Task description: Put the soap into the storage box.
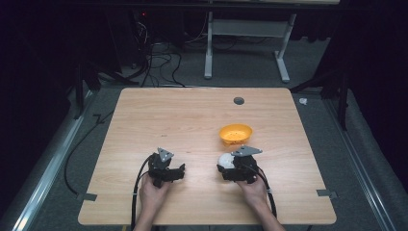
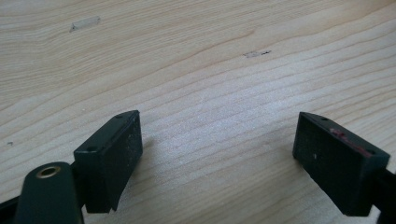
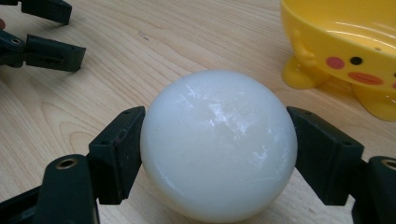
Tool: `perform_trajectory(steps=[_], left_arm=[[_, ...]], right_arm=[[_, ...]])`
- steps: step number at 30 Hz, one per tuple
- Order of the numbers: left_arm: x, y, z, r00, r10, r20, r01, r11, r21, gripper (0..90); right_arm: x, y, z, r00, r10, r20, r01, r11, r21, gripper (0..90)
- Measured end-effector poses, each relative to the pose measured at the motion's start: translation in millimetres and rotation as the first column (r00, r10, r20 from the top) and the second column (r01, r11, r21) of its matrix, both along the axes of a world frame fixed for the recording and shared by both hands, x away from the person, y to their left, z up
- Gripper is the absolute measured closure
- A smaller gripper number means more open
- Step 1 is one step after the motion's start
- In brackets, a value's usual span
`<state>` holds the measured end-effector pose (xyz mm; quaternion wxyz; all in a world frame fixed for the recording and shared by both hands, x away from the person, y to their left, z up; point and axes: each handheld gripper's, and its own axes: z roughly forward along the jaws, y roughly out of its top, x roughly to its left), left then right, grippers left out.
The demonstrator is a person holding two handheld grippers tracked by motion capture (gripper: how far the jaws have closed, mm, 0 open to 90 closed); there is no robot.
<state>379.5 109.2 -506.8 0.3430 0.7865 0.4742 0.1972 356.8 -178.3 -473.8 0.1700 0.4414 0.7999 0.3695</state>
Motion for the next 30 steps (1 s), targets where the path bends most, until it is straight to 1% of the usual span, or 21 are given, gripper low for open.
perform_trajectory(steps=[7, 8, 14, 17, 21, 30], left_arm=[[0.0, 0.0, 0.0, 1.0000, 0.000, 0.000, 0.000, 1.0000, 0.000, 16.2], [0.0, 0.0, 0.0, 1.0000, 0.000, 0.000, 0.000, 1.0000, 0.000, 16.2], [0.0, 0.0, 0.0, 1.0000, 0.000, 0.000, 0.000, 1.0000, 0.000, 16.2], [0.0, 0.0, 0.0, 1.0000, 0.000, 0.000, 0.000, 1.0000, 0.000, 16.2], [0.0, 0.0, 0.0, 1.0000, 0.000, 0.000, 0.000, 1.0000, 0.000, 16.2], [0.0, -0.1, 0.0, 1.0000, 0.000, 0.000, 0.000, 1.0000, 0.000, 16.2]], right_arm=[[-1.9, -12.2, 1.9, 0.9998, -0.019, 0.000, 0.019, 1.000, 0.016, 24.3], [-2.3, -13.2, 2.2, 0.9997, -0.024, -0.006, 0.024, 1.000, 0.019, 24.3], [-3.8, -21.1, 2.9, 0.9995, -0.032, -0.003, 0.032, 0.999, 0.032, 24.3], [-3.8, -24.9, 3.9, 0.9989, -0.046, -0.007, 0.046, 0.998, 0.038, 24.3], [-3.2, -31.0, 6.9, 0.9984, -0.057, 0.006, 0.057, 0.997, 0.049, 24.3], [-1.0, -41.3, 14.3, 0.9964, -0.083, 0.017, 0.082, 0.994, 0.066, 24.3]])
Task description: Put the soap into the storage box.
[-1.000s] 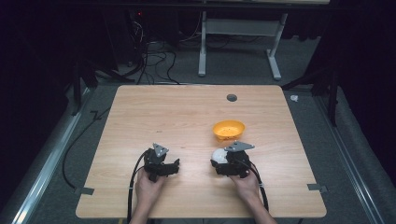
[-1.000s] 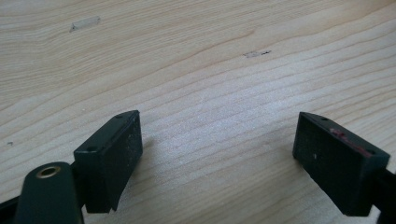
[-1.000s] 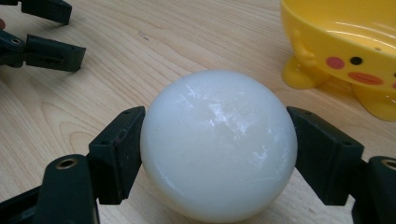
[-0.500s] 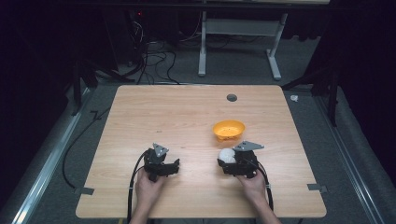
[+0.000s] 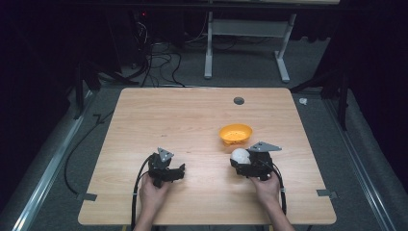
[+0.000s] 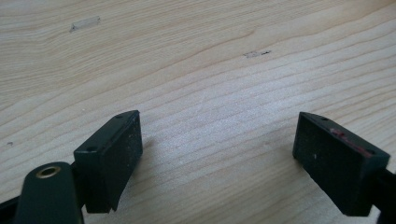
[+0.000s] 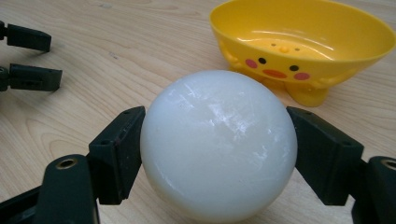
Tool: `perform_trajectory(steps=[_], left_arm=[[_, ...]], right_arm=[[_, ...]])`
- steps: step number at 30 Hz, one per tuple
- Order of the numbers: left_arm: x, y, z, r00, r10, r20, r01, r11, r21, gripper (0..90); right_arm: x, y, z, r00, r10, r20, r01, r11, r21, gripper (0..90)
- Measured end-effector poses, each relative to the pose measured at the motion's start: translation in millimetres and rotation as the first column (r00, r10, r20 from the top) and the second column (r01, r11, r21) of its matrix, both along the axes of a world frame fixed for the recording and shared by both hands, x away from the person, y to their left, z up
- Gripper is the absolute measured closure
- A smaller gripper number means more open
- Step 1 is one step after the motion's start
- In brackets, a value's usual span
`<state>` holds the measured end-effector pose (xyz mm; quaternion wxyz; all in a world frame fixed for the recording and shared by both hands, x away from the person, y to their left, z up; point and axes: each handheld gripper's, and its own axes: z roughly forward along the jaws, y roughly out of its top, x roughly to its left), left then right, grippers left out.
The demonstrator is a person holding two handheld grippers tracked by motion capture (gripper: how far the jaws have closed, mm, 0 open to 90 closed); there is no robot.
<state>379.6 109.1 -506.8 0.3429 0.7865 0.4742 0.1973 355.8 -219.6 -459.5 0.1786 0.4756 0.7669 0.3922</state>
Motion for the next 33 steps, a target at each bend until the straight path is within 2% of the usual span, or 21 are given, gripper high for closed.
perform_trajectory(steps=[5, 33], left_arm=[[0.1, 0.0, 0.0, 1.0000, 0.000, 0.000, 0.000, 1.0000, 0.000, 16.2], [0.1, 0.0, 0.0, 1.0000, 0.000, 0.000, 0.000, 1.0000, 0.000, 16.2]], right_arm=[[1.9, -4.7, 4.0, 0.9999, -0.010, 0.006, 0.010, 1.000, 0.014, 24.3], [19.5, -9.7, 19.1, 0.9995, -0.021, 0.022, 0.021, 1.000, 0.015, 24.3]])
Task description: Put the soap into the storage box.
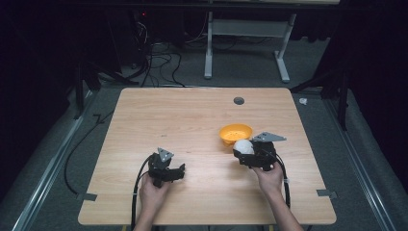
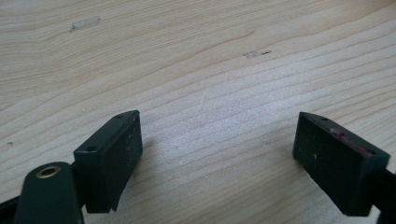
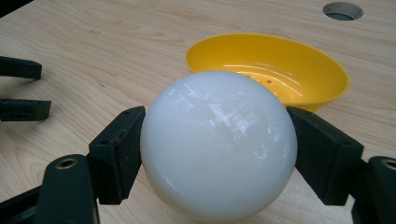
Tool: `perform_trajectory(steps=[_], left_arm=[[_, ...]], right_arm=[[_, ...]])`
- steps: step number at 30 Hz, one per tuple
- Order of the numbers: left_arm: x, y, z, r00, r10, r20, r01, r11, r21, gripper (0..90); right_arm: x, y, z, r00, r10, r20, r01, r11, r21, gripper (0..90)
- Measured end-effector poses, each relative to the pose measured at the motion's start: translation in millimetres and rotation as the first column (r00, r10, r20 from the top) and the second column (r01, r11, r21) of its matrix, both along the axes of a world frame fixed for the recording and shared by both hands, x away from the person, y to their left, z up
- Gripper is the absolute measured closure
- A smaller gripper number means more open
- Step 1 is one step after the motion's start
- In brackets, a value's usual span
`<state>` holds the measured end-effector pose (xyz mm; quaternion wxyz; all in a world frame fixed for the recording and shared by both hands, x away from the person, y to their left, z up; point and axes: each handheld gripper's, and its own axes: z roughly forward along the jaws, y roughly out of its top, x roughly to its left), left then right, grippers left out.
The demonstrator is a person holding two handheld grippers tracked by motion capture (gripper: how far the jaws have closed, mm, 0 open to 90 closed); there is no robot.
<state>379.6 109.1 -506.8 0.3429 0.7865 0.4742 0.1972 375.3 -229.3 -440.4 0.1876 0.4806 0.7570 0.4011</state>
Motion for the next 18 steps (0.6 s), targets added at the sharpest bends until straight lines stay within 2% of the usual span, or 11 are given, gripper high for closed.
perform_trajectory(steps=[5, 18], left_arm=[[0.0, 0.0, 0.0, 1.0000, 0.000, 0.000, 0.000, 1.0000, 0.000, 16.2], [0.0, 0.0, 0.0, 1.0000, 0.000, 0.000, 0.000, 1.0000, 0.000, 16.1]], right_arm=[[4.1, 0.1, -0.5, 0.9999, -0.006, -0.008, 0.006, 1.000, -0.002, 24.3], [13.9, 2.0, 12.2, 1.0000, -0.001, 0.007, 0.001, 1.000, -0.003, 24.3]])
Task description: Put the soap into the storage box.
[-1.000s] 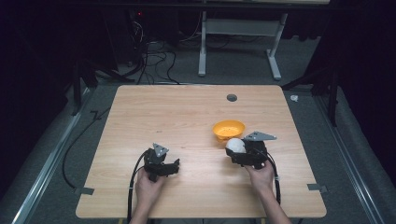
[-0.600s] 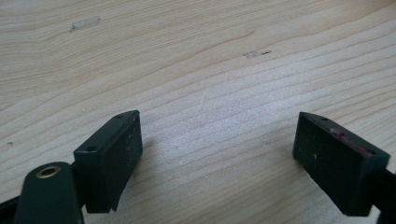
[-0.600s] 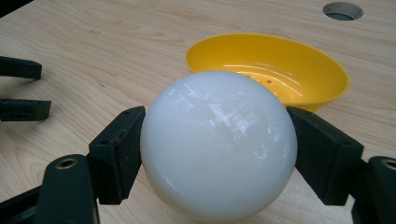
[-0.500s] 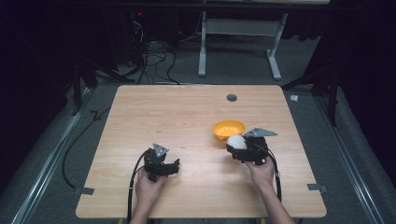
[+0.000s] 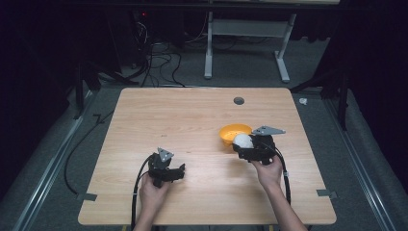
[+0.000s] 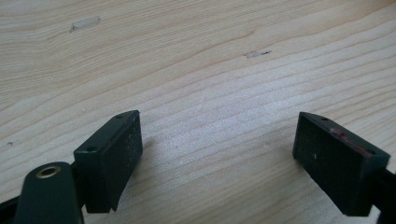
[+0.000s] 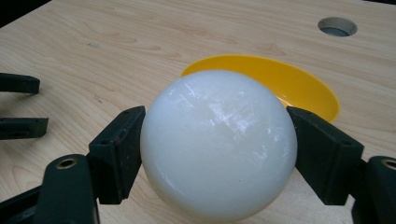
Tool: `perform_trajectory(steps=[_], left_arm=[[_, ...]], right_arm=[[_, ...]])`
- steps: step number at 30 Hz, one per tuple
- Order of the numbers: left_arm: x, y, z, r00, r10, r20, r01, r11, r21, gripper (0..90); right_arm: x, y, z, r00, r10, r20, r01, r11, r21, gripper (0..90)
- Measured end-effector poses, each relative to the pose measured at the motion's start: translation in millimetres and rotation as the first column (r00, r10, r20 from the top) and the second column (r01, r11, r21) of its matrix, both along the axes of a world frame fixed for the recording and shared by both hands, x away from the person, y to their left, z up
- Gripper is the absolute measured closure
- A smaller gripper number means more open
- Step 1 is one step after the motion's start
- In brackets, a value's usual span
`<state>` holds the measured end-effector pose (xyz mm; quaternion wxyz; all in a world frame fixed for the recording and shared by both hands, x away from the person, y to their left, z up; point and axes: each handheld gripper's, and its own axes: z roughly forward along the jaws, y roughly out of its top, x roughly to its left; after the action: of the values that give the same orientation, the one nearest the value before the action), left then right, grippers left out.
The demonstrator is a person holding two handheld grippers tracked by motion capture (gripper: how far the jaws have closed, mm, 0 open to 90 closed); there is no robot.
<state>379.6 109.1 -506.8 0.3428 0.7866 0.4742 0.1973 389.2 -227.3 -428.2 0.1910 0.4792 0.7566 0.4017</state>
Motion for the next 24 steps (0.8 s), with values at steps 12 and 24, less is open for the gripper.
perform_trajectory(steps=[12, 24], left_arm=[[0.0, 0.1, 0.0, 1.0000, 0.000, 0.000, 0.000, 1.0000, 0.000, 16.1], [0.0, 0.1, -0.1, 1.0000, 0.000, 0.001, 0.000, 1.0000, 0.000, 16.1]], right_arm=[[16.6, 5.0, 7.8, 1.0000, 0.005, -0.001, -0.005, 1.000, -0.011, 24.3], [30.5, 10.8, 9.3, 0.9999, -0.008, -0.010, 0.008, 1.000, -0.012, 24.3]])
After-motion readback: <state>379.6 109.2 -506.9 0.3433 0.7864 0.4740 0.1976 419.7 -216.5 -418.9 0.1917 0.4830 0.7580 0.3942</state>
